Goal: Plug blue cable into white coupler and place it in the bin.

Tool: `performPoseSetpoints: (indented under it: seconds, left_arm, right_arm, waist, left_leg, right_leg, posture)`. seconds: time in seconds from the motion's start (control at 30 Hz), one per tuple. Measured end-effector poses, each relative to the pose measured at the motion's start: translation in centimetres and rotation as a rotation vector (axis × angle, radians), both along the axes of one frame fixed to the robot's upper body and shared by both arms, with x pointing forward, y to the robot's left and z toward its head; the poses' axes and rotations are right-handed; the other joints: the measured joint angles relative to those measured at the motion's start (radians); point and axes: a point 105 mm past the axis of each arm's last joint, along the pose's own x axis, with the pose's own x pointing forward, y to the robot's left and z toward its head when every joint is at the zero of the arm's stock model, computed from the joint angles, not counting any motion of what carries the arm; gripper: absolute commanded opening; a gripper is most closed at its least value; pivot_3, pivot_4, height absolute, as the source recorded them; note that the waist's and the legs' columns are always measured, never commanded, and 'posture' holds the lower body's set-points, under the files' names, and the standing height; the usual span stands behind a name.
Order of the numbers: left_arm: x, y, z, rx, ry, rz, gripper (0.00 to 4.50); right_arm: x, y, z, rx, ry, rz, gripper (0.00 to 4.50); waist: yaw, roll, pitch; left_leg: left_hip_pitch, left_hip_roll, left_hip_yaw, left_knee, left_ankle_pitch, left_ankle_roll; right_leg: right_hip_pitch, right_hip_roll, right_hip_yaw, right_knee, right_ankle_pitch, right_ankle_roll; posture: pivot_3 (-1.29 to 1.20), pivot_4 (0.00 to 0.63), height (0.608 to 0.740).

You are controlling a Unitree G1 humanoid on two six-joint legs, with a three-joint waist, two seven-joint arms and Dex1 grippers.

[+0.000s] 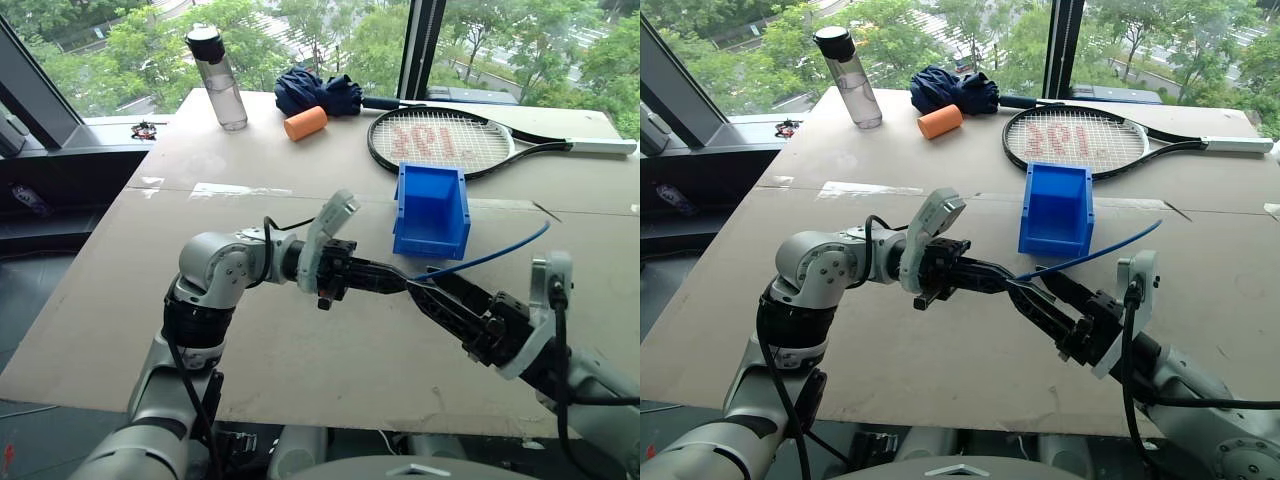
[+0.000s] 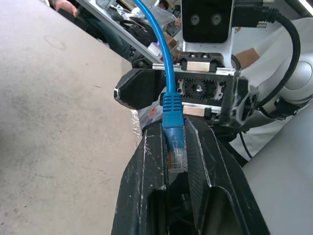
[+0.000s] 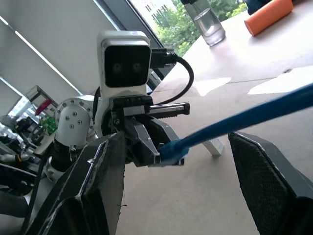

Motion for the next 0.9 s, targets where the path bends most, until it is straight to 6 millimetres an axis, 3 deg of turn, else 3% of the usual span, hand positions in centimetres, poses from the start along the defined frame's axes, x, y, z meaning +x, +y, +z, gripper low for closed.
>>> performPoseSetpoints:
  seconds: [0.07,0.2,0.3,0.37,0.4,0.67,0.8,0.9]
  left_arm:
    - [-0.1,-0.1,0.2,-0.003,-0.002,-0.005,0.0]
    - [-0.2,-0.1,0.4,0.002,-0.012,-0.005,0.0]
    - [-0.5,0.0,0.6,0.007,-0.027,-0.011,0.0]
    - [-0.6,-0.1,0.7,0.005,-0.032,-0.016,0.0]
    - [-0.7,-0.1,0.7,0.005,-0.035,-0.019,0.0]
    - [-1.3,-0.1,0.4,0.014,-0.049,-0.035,0.0]
    - [-1.3,-0.2,0.5,0.007,-0.064,-0.038,0.0]
    - [-1.2,0.0,0.8,-0.004,-0.075,-0.028,0.0]
  right_arm:
    - [-0.1,0.4,-0.2,0.014,0.019,0.028,2.07]
    - [-0.3,0.7,-0.5,0.027,0.039,0.056,2.07]
    - [-0.7,0.7,-1.0,0.048,0.065,0.083,1.31]
    - [-0.9,0.7,-0.9,0.07,0.065,0.095,0.56]
    - [-1.0,0.7,-0.9,0.078,0.065,0.098,0.51]
    - [-1.6,0.5,-1.5,0.102,0.074,0.124,0.51]
    - [-1.7,0.0,-2.0,0.114,0.087,0.124,2.46]
    - [-1.5,-0.3,-2.6,0.102,0.102,0.099,2.46]
  waist:
    - [0.001,0.0,0.0]
    - [0.0,0.0,0.0]
    - [0.0,0.0,0.0]
    - [0.0,0.0,0.0]
    - [0.0,0.0,0.0]
    - [0.0,0.0,0.0]
    - [0.0,0.0,0.0]
    - [-0.001,0.001,0.0]
  left_leg:
    - [0.0,0.0,0.0,0.0,0.0,0.0]
    - [0.0,0.0,0.0,0.0,0.0,0.0]
    - [0.0,0.0,0.0,0.0,0.0,0.0]
    - [0.0,0.0,0.0,0.0,0.0,0.0]
    - [0.0,0.0,0.0,0.0,0.0,0.0]
    - [0.0,0.0,0.0,0.0,0.0,0.0]
    - [0.0,0.0,0.0,0.0,0.0,0.0]
    - [0.0,0.0,0.0,0.0,0.0,0.0]
  right_leg:
    - [0.0,0.0,0.0,0.0,0.0,0.0]
    - [0.0,0.0,0.0,0.0,0.0,0.0]
    - [0.0,0.0,0.0,0.0,0.0,0.0]
    - [0.0,0.0,0.0,0.0,0.0,0.0]
    - [0.0,0.0,0.0,0.0,0.0,0.0]
    - [0.0,0.0,0.0,0.0,-0.001,-0.001]
    - [0.0,0.0,0.0,-0.001,-0.001,-0.001]
    - [0.0,0.0,0.0,-0.001,-0.001,-0.002]
  posture:
    - [0.0,0.15,0.74]
    - [0.0,0.15,0.74]
    - [0.0,0.15,0.74]
    - [0.0,0.15,0.74]
    - [0.0,0.15,0.74]
    - [0.0,0.15,0.74]
    - [0.0,0.15,0.74]
    - [0.0,0.15,0.74]
